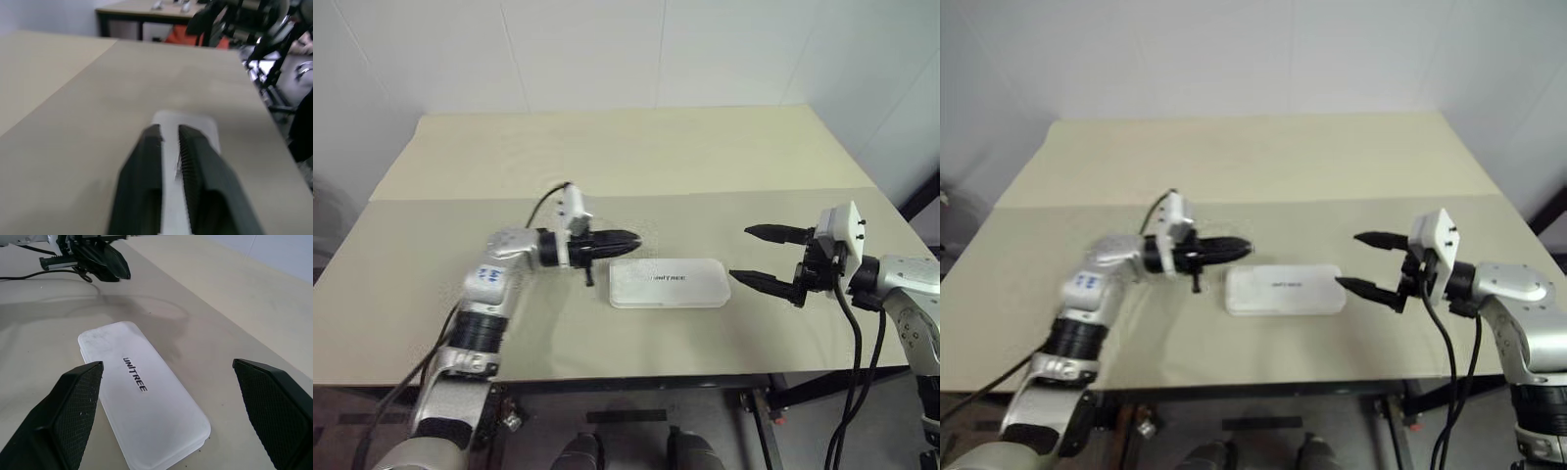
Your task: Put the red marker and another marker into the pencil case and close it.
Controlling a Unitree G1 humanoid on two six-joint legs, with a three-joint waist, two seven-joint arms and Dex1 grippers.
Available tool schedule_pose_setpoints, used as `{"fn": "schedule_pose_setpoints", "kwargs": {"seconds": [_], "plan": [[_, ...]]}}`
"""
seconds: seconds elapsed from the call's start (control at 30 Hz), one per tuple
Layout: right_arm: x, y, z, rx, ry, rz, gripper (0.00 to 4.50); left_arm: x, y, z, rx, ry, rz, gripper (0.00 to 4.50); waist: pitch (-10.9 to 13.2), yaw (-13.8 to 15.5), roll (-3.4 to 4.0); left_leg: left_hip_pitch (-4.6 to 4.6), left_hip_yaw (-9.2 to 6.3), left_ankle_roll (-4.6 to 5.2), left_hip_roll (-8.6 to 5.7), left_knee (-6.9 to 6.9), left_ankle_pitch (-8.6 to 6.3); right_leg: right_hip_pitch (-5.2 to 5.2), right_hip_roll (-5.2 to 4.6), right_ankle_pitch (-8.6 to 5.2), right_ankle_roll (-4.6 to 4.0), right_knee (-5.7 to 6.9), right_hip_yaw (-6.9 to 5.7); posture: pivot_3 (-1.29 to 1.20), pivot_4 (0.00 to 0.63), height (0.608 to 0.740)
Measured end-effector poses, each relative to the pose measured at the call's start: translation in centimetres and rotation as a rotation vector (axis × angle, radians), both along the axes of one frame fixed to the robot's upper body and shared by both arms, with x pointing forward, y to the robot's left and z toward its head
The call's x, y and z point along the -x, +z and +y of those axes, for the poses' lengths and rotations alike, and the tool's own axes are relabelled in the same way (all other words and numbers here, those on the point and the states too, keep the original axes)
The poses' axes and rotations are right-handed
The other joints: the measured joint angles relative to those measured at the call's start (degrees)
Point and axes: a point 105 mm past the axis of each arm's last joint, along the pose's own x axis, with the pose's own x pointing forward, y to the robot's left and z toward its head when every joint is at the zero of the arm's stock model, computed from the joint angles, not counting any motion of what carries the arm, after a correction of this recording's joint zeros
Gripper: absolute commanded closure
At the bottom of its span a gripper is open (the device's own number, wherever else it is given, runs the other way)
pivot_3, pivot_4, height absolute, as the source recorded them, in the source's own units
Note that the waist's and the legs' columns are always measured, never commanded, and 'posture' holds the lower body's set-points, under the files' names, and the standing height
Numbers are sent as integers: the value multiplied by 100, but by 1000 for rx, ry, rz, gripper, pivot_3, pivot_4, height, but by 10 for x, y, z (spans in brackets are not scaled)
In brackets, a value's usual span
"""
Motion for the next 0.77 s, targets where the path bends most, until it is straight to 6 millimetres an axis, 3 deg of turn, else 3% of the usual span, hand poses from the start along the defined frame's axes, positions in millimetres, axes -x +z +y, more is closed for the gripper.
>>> {"fn": "schedule_pose_setpoints", "kwargs": {"seconds": [0.1,0.27,0.47,0.77], "plan": [[-3,-1,-2,-6,8,8,0,9,-9,13,7,9,28,1803,1,63,-2,-6,-2,9,7,10,-5,1,-6,0,0,-1,0,0,150,740],[-6,3,-3,0,35,-20,0,22,7,35,49,37,-35,118,1,97,-2,-6,-5,13,14,8,-8,7,-6,2,-1,-8,-1,0,150,740],[-10,-3,-14,8,13,0,0,20,12,52,38,93,-59,52,1,77,-1,-6,-1,13,14,4,-9,4,-5,2,-1,-11,0,0,150,740],[-8,-14,-19,28,-7,7,0,17,15,51,30,80,-97,52,1,68,-1,-6,11,11,18,4,-10,4,-3,2,-1,-12,1,0,150,740]]}}
